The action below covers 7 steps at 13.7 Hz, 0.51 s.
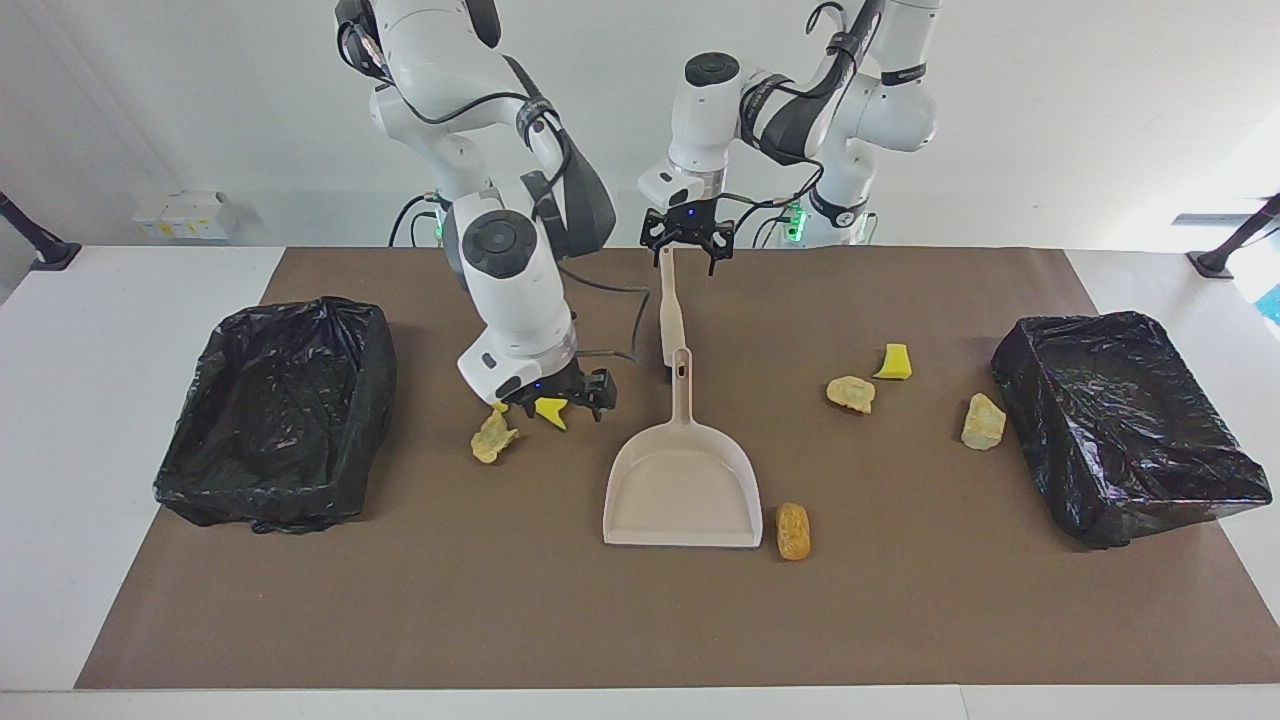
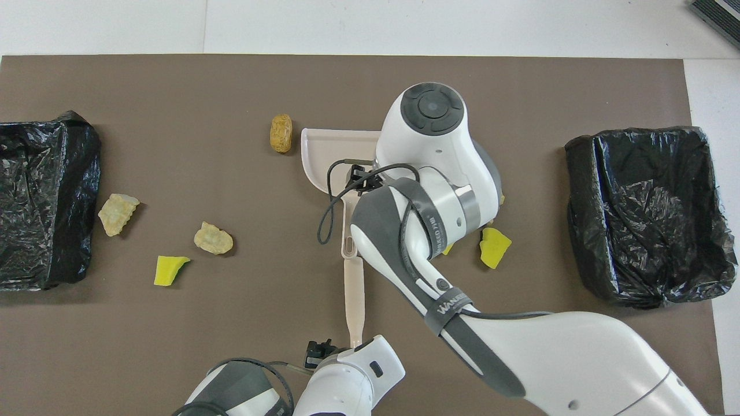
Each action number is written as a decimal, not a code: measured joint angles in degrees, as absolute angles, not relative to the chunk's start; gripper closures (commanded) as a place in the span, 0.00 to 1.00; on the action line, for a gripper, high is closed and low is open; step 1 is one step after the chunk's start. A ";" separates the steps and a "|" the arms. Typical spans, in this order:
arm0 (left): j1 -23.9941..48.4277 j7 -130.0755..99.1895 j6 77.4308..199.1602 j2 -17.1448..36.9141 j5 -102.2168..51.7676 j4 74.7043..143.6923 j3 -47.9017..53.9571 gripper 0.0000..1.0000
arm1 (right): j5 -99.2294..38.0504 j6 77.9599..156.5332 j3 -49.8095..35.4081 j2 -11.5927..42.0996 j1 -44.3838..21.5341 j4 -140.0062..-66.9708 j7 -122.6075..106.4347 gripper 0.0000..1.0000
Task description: Sweep and dump trash in bin
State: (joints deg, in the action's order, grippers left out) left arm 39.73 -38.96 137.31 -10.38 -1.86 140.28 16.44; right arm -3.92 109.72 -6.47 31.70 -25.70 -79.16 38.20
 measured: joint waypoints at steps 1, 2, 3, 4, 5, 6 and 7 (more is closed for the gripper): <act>39.77 -39.01 138.10 -9.73 -1.85 140.48 16.43 0.00 | -3.93 110.36 -6.48 32.33 -27.28 -78.88 39.46 0.00; 39.78 -39.02 138.59 -9.17 -1.84 140.51 16.41 0.00 | -3.95 110.50 -6.48 32.62 -28.58 -78.84 40.50 0.00; 39.83 -39.09 138.75 -8.79 -1.84 140.51 16.41 0.00 | -3.98 110.62 -6.48 32.72 -29.50 -78.84 41.20 0.00; 40.10 -39.31 138.82 -8.43 -1.83 140.53 16.41 0.00 | -4.11 110.91 -6.48 32.74 -29.94 -78.93 41.33 0.00; 40.39 -39.54 139.03 -8.04 -1.83 140.58 16.48 0.00 | -4.23 111.16 -6.48 32.76 -30.14 -79.31 41.33 0.01; 40.60 -39.73 139.45 -7.62 -1.82 140.63 16.50 0.00 | -4.25 111.38 -6.48 32.77 -30.26 -79.94 41.33 0.05; 40.81 -40.01 139.77 -7.18 -1.82 140.65 16.48 0.00 | -4.25 111.43 -6.48 32.74 -30.35 -80.61 41.33 0.12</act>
State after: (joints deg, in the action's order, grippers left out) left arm 40.81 -40.01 139.77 -7.18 -1.82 140.65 16.48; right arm -4.25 111.43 -6.48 32.74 -30.35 -80.61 41.33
